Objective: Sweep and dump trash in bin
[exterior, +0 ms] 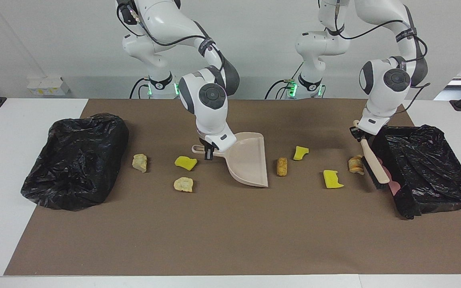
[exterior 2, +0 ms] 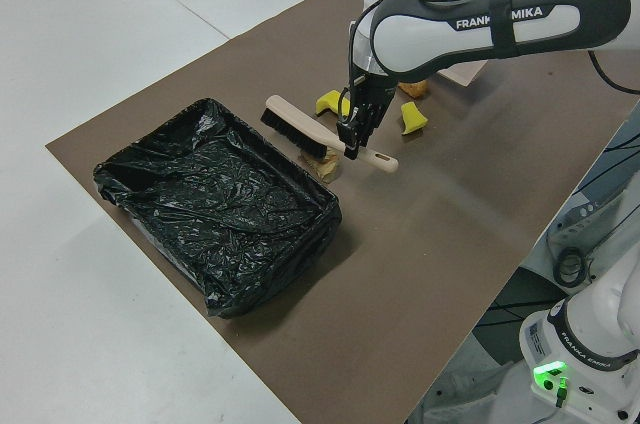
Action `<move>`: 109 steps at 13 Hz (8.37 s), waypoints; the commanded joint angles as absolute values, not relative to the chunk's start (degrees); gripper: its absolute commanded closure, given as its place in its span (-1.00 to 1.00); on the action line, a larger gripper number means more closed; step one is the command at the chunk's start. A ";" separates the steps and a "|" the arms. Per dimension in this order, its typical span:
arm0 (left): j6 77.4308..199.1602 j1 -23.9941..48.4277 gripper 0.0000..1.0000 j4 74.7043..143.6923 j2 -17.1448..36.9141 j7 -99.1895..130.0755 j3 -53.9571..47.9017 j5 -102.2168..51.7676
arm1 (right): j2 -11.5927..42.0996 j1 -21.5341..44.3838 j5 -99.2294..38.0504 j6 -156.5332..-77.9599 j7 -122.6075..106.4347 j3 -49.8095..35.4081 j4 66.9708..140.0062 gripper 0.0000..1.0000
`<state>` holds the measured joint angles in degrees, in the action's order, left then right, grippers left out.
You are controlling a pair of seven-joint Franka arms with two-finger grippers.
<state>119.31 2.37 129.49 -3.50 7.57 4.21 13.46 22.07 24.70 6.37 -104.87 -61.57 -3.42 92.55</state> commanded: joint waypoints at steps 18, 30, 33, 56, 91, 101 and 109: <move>122.52 24.58 1.00 132.45 -3.16 12.11 2.90 2.21 | 21.27 29.27 8.62 -110.65 -48.08 -4.13 95.98 1.00; 112.45 39.46 1.00 123.23 -5.70 25.40 3.16 -3.52 | 21.36 28.57 8.09 -110.57 -46.84 -4.13 95.98 1.00; 104.35 35.89 1.00 124.62 -7.64 27.67 3.52 -3.60 | 21.27 28.65 8.09 -110.30 -47.11 -4.13 96.06 1.00; 123.97 40.00 1.00 122.02 2.63 41.75 2.55 -12.13 | 20.13 28.74 8.44 -111.71 -49.75 -4.04 98.88 1.00; 125.59 32.78 1.00 127.52 2.38 30.30 3.17 -0.44 | 18.73 21.90 4.23 -114.96 -52.01 -4.13 98.17 1.00; 116.81 52.80 1.00 131.74 -5.18 46.48 2.72 -5.36 | 16.35 3.36 -5.36 -112.07 -79.07 -4.04 96.86 1.00; 126.91 56.78 0.93 143.70 -11.60 49.04 2.81 -10.55 | 15.65 -9.99 -5.54 -100.92 -92.53 -4.13 89.75 1.00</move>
<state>125.20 56.17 141.50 -9.95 48.15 2.13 -9.30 16.69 -5.17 -3.63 -105.12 -88.28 -3.33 91.97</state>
